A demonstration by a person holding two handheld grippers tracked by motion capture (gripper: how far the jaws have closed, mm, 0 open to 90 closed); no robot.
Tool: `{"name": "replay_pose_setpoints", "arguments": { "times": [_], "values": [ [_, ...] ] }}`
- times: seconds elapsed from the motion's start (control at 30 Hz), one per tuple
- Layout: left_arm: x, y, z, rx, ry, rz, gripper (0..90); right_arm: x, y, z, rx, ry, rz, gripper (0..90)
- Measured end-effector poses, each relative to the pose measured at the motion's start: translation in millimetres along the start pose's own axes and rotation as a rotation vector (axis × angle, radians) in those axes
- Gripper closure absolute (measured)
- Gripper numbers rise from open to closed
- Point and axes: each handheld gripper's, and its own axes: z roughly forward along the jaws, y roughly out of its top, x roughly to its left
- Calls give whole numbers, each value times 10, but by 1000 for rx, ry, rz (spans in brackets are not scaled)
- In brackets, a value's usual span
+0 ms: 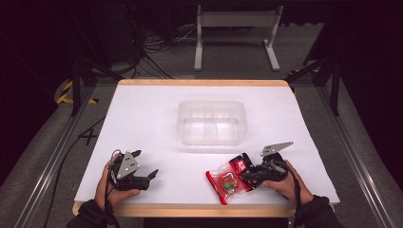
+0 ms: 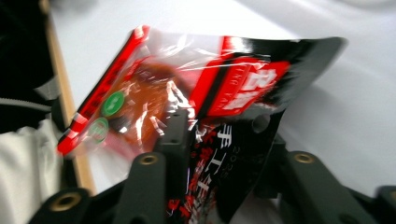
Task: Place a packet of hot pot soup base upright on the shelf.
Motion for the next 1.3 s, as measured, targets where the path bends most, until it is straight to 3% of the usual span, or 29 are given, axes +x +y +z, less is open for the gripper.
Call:
{"name": "replay_pose_setpoints", "arguments": {
  "times": [0.2,0.3,0.4,0.6,0.77,1.13,1.3],
  "values": [
    [-1,-11,4,6,3,5,115,35,4,9,-8,36,-19,841],
    [0,-16,1,3,4,0,114,67,6,21,-10,61,-35,881],
    [0,-16,2,4,4,4,114,138,34,0,-27,64,-79,900],
    [-7,-11,-12,-2,13,1,114,325,105,-127,-66,27,-121,900],
    [-9,-10,-15,-6,11,13,115,450,170,-271,-95,-36,-112,900],
    [-13,-11,-24,-17,12,6,120,627,295,-539,-168,-125,-156,900],
    [-5,-10,-29,-19,17,10,121,700,402,-621,-163,-160,-167,900]
  ]
}}
